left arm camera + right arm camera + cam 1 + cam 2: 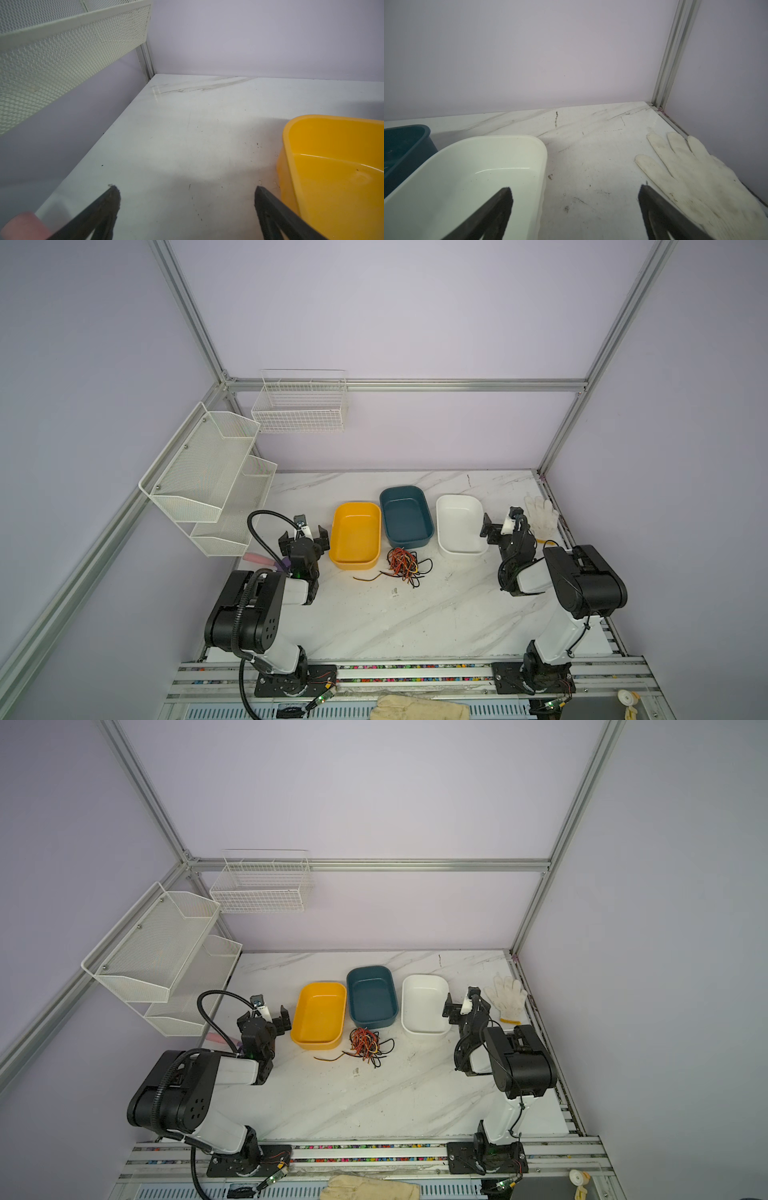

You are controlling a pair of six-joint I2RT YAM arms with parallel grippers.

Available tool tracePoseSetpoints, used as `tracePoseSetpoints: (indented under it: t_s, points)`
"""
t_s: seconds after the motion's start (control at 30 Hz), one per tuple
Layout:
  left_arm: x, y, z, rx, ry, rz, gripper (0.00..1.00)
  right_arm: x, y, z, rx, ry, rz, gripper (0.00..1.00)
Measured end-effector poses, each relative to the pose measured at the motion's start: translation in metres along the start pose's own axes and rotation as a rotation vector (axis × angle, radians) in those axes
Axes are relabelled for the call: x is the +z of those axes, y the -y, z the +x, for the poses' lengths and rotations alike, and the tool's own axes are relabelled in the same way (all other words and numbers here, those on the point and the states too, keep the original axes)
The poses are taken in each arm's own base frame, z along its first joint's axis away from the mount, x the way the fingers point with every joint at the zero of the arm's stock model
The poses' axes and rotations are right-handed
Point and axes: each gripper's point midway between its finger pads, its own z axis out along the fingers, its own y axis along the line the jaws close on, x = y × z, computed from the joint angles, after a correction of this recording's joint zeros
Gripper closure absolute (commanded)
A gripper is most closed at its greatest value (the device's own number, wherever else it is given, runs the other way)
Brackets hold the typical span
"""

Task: Untangle the cables
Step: 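Raise the right arm from rest toward the wire pile while the left stays still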

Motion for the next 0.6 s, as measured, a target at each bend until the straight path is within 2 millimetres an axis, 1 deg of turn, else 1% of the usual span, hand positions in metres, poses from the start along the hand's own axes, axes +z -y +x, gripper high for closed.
tracePoseSetpoints:
  t_s: [0.03,0.07,0.1,0.17,0.23,0.27,0.33,0.4,0.5,0.6]
  points:
    - [0.0,0.0,0.0,0.0,0.0,0.0,0.0,-0.002,0.001,-0.004,-0.002,-0.007,0.009,0.02]
    - [0.0,0.0,0.0,0.0,0.0,0.0,0.0,-0.006,0.001,-0.014,-0.001,0.001,0.015,0.02]
    - [0.0,0.0,0.0,0.0,0.0,0.0,0.0,-0.01,0.0,-0.03,0.003,0.026,0.016,0.02]
    - [0.0,0.0,0.0,0.0,0.0,0.0,0.0,-0.026,-0.006,-0.08,0.03,0.134,-0.011,0.02]
    - [0.0,0.0,0.0,0.0,0.0,0.0,0.0,-0.045,-0.011,-0.123,0.066,0.233,-0.038,0.02]
    - [0.0,0.0,0.0,0.0,0.0,0.0,0.0,-0.054,-0.013,-0.141,0.093,0.276,-0.05,0.02]
    - [0.0,0.0,0.0,0.0,0.0,0.0,0.0,-0.064,-0.017,-0.162,0.147,0.317,-0.075,0.02]
    - [0.0,0.0,0.0,0.0,0.0,0.0,0.0,-0.069,-0.023,-0.169,0.217,0.311,-0.1,0.02]
    - [0.0,0.0,0.0,0.0,0.0,0.0,0.0,-0.066,-0.041,-0.177,0.326,0.251,-0.184,0.02]
    - [0.0,0.0,0.0,0.0,0.001,0.0,0.0,-0.064,-0.061,-0.195,0.415,0.218,-0.295,0.02]
